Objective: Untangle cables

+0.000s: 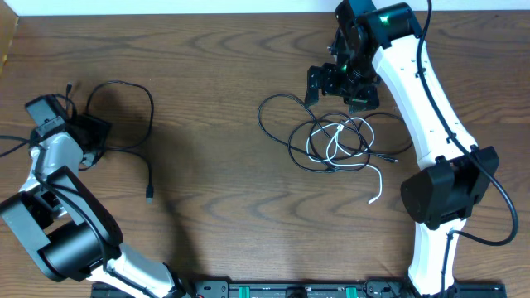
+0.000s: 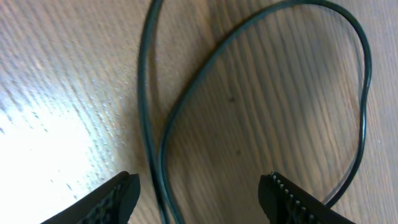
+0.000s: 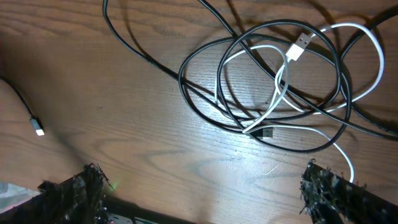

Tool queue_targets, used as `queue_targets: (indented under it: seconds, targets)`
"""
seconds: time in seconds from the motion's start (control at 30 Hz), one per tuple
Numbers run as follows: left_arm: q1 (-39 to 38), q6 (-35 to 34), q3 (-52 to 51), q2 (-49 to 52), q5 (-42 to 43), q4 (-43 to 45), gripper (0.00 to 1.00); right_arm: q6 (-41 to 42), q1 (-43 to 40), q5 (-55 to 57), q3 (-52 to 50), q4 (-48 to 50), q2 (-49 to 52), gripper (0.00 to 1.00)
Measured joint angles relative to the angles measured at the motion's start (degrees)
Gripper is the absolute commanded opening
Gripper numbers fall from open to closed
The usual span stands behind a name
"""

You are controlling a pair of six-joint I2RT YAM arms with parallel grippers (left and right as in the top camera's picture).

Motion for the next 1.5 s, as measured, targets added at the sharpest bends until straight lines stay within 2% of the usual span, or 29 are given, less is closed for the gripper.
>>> queue_targets:
  seconds: [0.33,0.37,0.4,0.43,0.47,0.5,0.77,0.9,1.3,1.5]
  targets:
    - [-3.1,-2.9,0.0,2.4,0.0,-0.5,0.64,0.0,0.0,0.0,0.0,0.0,0.0,0.99]
    - [-3.1,-3.3,0.0,3.0,0.0,-0.6,0.56,0.0,0.0,0.0,0.0,0.0,0.0,0.99]
    - [-3.1,-3.5,0.0,3.6,0.0,-0.7,0.43,0.0,0.0,0.0,0.0,0.0,0.0,0.99]
    - [-3.1,-3.6,0.3,3.8,-0.1,-0.6,0.25,0.0,0.0,0.0,0.0,0.0,0.0,0.99]
    - [-3.1,-3.8,0.4,3.8,-0.2,-0.6,0.14,0.0,0.0,0.0,0.0,0.0,0.0,0.99]
    - [-3.1,-4.0,0.4,4.0,-0.3,-0.6,0.08,0.0,0.0,0.0,0.0,0.0,0.0,0.99]
    - [-2.6,-3.1,0.4,4.3,-0.3,-3.4,0.07,0.0,0.0,0.0,0.0,0.0,0.0,0.99]
    - [-1.4,-3.0,0.3,0.3,-0.3,-7.0,0.07,0.0,0.0,0.0,0.0,0.0,0.0,0.99]
    - [1.9,-3.8,0.4,-33.9,-0.4,-19.7,0.08,0.0,0.0,0.0,0.0,0.0,0.0,0.99]
    - [1.9,-6.1,0.4,-47.5,-0.4,-18.6,0.07,0.0,0.0,0.0,0.0,0.0,0.0,0.99]
